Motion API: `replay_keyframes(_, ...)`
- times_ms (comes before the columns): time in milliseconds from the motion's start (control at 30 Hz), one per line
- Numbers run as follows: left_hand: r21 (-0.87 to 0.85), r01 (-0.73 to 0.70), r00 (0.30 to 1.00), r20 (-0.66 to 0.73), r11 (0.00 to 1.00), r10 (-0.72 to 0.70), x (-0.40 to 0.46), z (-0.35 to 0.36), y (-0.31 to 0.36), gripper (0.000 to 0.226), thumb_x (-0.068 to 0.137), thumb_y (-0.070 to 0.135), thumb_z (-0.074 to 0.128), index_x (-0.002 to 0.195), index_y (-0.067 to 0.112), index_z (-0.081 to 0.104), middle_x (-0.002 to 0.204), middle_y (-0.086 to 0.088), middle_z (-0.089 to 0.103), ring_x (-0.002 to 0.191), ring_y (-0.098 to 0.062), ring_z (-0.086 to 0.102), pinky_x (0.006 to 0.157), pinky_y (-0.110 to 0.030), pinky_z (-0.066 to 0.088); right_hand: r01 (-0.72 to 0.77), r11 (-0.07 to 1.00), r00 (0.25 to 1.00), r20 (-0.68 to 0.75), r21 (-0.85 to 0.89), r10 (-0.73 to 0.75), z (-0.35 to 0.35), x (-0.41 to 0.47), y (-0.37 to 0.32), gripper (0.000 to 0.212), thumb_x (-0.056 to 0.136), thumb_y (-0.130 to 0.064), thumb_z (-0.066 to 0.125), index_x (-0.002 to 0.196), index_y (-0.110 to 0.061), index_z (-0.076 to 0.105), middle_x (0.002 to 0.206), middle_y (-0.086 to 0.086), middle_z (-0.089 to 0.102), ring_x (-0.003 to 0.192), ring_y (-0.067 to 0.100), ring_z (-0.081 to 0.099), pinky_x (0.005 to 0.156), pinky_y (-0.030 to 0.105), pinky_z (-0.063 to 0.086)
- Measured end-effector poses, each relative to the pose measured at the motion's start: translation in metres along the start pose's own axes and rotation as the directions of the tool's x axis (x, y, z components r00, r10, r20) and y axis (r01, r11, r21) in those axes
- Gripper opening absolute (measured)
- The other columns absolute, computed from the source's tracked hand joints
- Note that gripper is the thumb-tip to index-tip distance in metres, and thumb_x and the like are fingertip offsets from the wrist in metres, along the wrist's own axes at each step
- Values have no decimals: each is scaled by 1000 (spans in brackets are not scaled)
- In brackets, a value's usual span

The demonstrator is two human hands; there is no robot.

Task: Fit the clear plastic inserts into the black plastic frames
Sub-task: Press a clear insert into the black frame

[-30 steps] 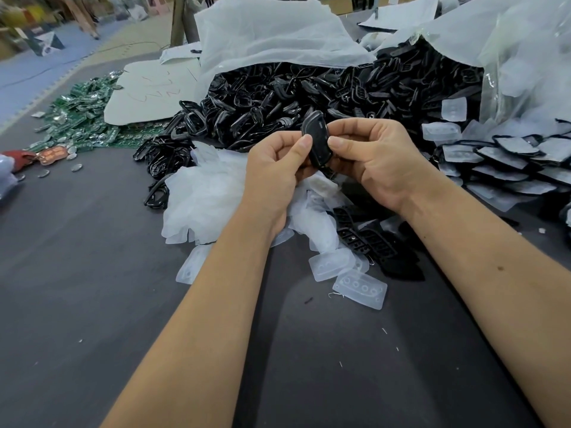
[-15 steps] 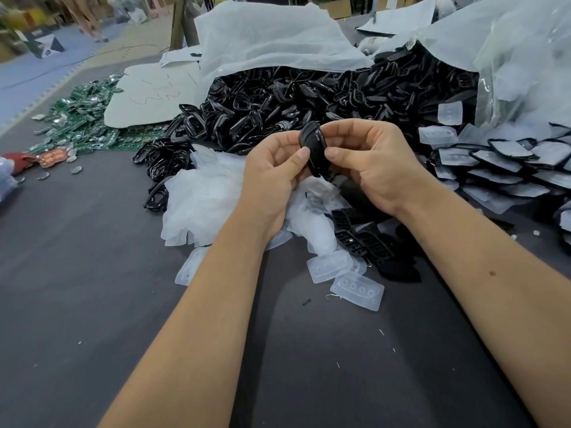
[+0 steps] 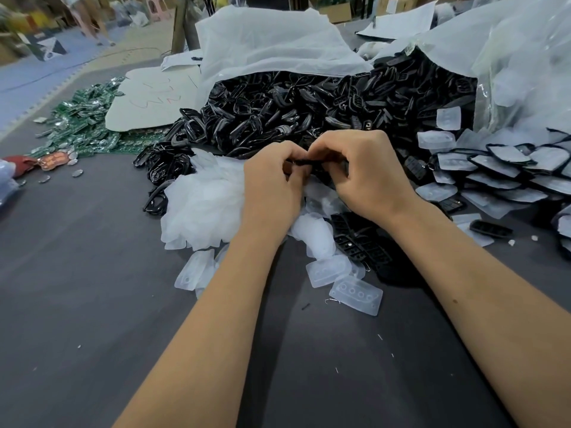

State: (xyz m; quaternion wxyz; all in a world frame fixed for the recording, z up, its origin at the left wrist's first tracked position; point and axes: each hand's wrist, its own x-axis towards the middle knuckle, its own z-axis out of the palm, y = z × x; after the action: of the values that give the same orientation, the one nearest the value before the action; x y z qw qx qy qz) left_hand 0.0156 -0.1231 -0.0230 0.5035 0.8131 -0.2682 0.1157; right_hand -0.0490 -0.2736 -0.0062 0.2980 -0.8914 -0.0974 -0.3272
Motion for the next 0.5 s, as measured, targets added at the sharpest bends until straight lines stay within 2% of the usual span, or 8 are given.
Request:
replay_keyframes(67,-6,-4,1000,8,1000,4,0,0,-1,19,85,-5,71,91,12,76,87,2,73,80,-11,66,73,-26,54,-48,998,999,7,34,48,1,-1,1,39,78,14,56,101,-8,77,93,0,77,91,15,72,84,35,58)
replay_keyframes(133,-8,-16,1000,-2,1000,16,0,1,-1,17,84,-5,72,88,11,75,86,2,72,80,-12,65,76,-31,56,-157,977,985,-46,147,165,3,-1,2,32,83,10,59,101,-9,76,91,-1,76,89,11,73,85,35,60)
replay_keyframes(233,28,-72,997,-34,997,72,-1,2,-1,14,85,-4,72,87,10,73,86,0,70,83,-16,65,79,-38,54,-331,899,910,-157,285,384,4,4,10,14,95,-9,65,103,-15,75,90,-5,74,85,9,71,84,39,60)
replay_keyframes(333,14,-158,984,-79,987,158,-2,2,1,14,83,-6,73,87,7,72,90,-1,70,87,-16,66,81,-39,55,-496,805,828,-103,326,552,5,6,18,11,98,-30,65,99,-20,71,79,2,69,72,22,70,70,47,61)
replay_keyframes(433,13,-232,969,-85,973,233,-3,3,2,15,81,-10,74,87,3,73,99,-4,68,94,-15,65,81,-34,57,-529,765,821,-8,367,571,8,5,18,16,95,-37,71,89,-22,72,61,-1,66,49,16,63,45,30,49)
replay_keyframes(500,-2,-225,971,-79,974,224,-3,3,4,16,81,-13,75,87,2,73,107,-6,64,98,-9,63,79,-29,58,-517,755,830,21,404,558,10,4,17,13,93,-31,75,86,-20,73,58,2,67,44,14,60,41,22,44)
